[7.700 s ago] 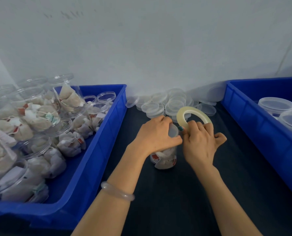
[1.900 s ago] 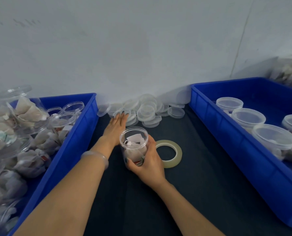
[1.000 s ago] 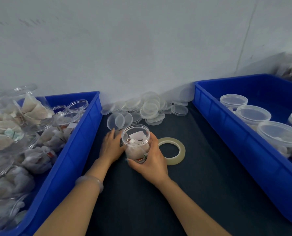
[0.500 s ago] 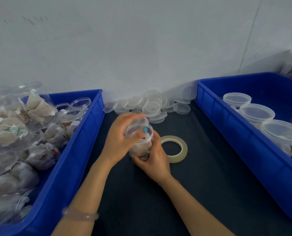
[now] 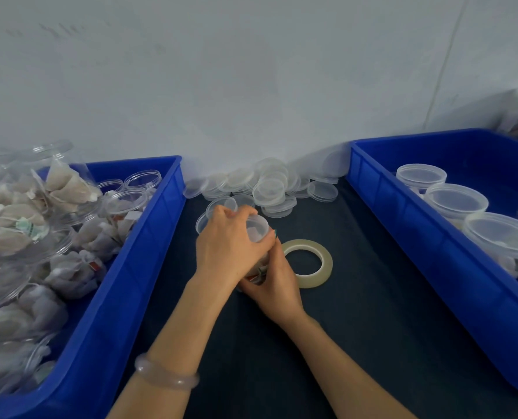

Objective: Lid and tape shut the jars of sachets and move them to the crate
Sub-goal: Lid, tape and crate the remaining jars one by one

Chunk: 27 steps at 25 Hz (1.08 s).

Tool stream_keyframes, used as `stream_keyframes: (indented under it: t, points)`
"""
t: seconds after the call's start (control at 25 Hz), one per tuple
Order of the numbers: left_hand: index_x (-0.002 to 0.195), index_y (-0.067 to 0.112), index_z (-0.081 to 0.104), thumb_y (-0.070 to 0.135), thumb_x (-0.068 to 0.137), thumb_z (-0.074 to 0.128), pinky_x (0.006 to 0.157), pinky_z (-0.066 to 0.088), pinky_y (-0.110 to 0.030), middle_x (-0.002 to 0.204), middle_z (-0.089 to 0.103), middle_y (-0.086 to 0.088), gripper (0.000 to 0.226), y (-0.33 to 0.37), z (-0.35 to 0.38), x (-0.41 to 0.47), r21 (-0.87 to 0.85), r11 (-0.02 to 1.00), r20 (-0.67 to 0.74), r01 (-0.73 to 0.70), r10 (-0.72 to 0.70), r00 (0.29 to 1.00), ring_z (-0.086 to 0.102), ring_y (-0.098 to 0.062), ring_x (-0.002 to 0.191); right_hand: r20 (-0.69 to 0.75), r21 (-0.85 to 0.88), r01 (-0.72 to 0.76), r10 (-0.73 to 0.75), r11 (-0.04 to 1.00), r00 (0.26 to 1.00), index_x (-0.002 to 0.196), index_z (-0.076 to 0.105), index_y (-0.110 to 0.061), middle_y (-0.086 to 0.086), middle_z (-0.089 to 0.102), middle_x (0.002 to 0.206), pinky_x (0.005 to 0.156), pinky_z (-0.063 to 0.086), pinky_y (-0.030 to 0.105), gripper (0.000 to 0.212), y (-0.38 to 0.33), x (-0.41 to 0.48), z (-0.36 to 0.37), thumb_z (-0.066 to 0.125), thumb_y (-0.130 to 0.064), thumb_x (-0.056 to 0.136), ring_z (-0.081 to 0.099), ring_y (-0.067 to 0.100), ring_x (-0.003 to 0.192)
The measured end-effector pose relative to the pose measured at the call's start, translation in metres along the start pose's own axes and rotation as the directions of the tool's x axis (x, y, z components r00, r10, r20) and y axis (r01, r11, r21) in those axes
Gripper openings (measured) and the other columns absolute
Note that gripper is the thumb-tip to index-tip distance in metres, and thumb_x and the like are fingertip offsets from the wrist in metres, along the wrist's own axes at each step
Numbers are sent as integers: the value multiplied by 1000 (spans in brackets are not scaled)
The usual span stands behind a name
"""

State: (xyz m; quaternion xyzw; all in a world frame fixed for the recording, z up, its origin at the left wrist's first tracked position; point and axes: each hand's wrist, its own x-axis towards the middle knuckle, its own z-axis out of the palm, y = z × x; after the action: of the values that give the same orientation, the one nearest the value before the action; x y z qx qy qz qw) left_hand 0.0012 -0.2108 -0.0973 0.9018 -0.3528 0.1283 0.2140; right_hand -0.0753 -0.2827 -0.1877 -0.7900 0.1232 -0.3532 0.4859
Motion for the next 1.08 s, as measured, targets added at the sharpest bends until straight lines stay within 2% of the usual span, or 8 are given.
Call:
stream_keyframes:
  t: [0.12,0.24,0.36,0.52,0.76,0.88,0.96,1.08]
  points:
    - [123,39,50,69,82,55,70,41,-27,120,43,-2,51,2,-6,0,-40,997,29,64,-63,998,52,-16,96,-13,18,48,-48,999,999,136,42,-37,-18,62,117,86,53,29,78,-6,0,-4,82,-41,69,62,5,107]
    - [112,48,55,67,80,61,72,41,-26,113,47,8,37,-8,-22,4,-259,966,147,14,25,989,52,-7,96,-10,113,58,-58,992,998,143,39,-32,-15,66,114,84,53,24,84,-11,-7,-8,79,-47,71,65,7,104]
    - [107,47,66,61,83,66,80,41,-22,111,60,18,28,-21,-35,8,-463,886,256,-20,156,954,56,0,105,122,373,-111,70,921,990,132,45,-29,-14,70,110,82,52,21,74,-13,-10,-14,77,-48,68,66,5,104]
    - [114,43,70,41,90,67,90,49,-24,115,69,17,24,-35,-35,1,-800,587,332,122,264,906,64,0,109,387,575,-372,158,729,908,116,69,-19,-2,72,105,86,52,28,56,-18,-3,-26,72,-53,71,67,13,98]
    - [112,48,68,20,93,68,82,50,-9,116,66,23,34,-44,-23,-2,-827,562,234,-2,347,908,63,1,111,578,622,-501,79,602,812,115,74,-31,-7,74,105,87,53,22,43,-18,-1,-41,62,-58,84,69,7,101]
    - [115,43,70,37,88,71,87,54,-19,121,67,16,27,-45,-26,0,-880,471,209,59,272,939,62,-4,115,348,505,-342,176,792,921,108,75,-30,-5,74,102,86,54,28,31,-11,2,-40,58,-49,90,69,12,99]
    - [115,48,68,54,76,73,95,51,-26,123,63,22,39,-45,-24,2,-791,611,155,-25,241,958,55,2,120,42,221,-129,123,967,992,107,72,-23,-6,74,103,91,54,39,18,-3,5,-48,57,-27,99,68,10,101]
    - [114,53,62,56,69,76,99,38,-21,124,50,23,47,-37,-12,0,-540,829,107,-144,237,966,44,8,116,9,-67,-100,101,993,995,105,69,-26,-16,69,110,103,46,39,23,9,10,-76,57,-20,86,60,2,111]
